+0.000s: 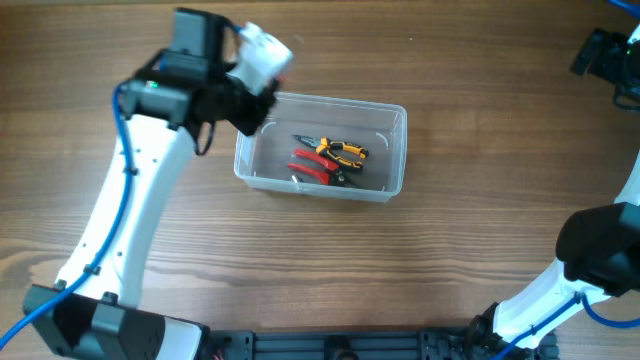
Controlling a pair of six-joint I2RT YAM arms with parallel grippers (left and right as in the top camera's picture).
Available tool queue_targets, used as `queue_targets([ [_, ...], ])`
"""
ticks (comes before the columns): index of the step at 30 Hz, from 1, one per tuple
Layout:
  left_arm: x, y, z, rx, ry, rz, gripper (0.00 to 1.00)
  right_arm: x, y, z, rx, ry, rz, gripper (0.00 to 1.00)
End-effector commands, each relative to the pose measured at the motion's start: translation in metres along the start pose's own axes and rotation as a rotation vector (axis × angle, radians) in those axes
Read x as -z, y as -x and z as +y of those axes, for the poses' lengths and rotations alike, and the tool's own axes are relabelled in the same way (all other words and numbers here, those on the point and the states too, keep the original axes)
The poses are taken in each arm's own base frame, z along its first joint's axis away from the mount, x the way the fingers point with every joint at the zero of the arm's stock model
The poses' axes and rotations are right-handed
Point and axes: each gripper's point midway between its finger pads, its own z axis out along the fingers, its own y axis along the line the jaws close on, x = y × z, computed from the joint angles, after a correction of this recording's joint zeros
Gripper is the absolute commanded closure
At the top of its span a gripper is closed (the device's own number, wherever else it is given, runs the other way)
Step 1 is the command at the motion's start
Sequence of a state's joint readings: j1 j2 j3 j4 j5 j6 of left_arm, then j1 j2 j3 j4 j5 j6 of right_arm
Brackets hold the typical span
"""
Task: Pack container
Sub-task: 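Carry the black-red screwdriver into the container and release it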
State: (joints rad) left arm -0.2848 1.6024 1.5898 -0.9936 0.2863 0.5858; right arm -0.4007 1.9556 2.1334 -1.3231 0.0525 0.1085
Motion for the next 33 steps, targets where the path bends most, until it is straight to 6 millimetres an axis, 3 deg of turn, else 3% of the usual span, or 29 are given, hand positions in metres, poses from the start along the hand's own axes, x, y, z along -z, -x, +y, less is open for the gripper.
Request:
queue_targets([
  [1, -0.019, 0.009, -0.043, -0.372, -0.117, 0.008, 0.96, 0.004, 0.002, 0.003, 0.000, 0.012, -0.013, 0.00],
  [6, -0.064, -0.012, -0.062, -0.394, -0.221, 0.123, 0.96, 0.004, 0.002, 0.003, -0.001, 0.012, -0.013, 0.00],
  [14, -0.149, -0.073, -0.066, -0.325, -0.361, 0.347, 0.96, 0.004, 0.002, 0.003, 0.000, 0.012, -0.013, 0.00],
  [20, -0.174, -0.098, -0.068, -0.303, -0.393, 0.423, 0.88, 0.004, 0.002, 0.003, 0.000, 0.012, -0.013, 0.00],
  [21, -0.175, -0.097, -0.067, -0.306, -0.388, 0.420, 0.83, 0.004, 0.002, 0.003, 0.000, 0.012, -0.013, 0.00],
  [23, -0.176, -0.094, -0.065, -0.308, -0.380, 0.409, 0.01, 0.004, 0.002, 0.003, 0.000, 0.012, -0.013, 0.00],
  [28, -0.173, -0.090, -0.064, -0.306, -0.370, 0.396, 0.00, 0.004, 0.002, 0.003, 0.000, 0.012, -0.013, 0.00],
  [33, -0.142, -0.044, -0.049, -0.329, -0.277, 0.279, 0.00, 0.004, 0.002, 0.003, 0.000, 0.012, -0.013, 0.00],
])
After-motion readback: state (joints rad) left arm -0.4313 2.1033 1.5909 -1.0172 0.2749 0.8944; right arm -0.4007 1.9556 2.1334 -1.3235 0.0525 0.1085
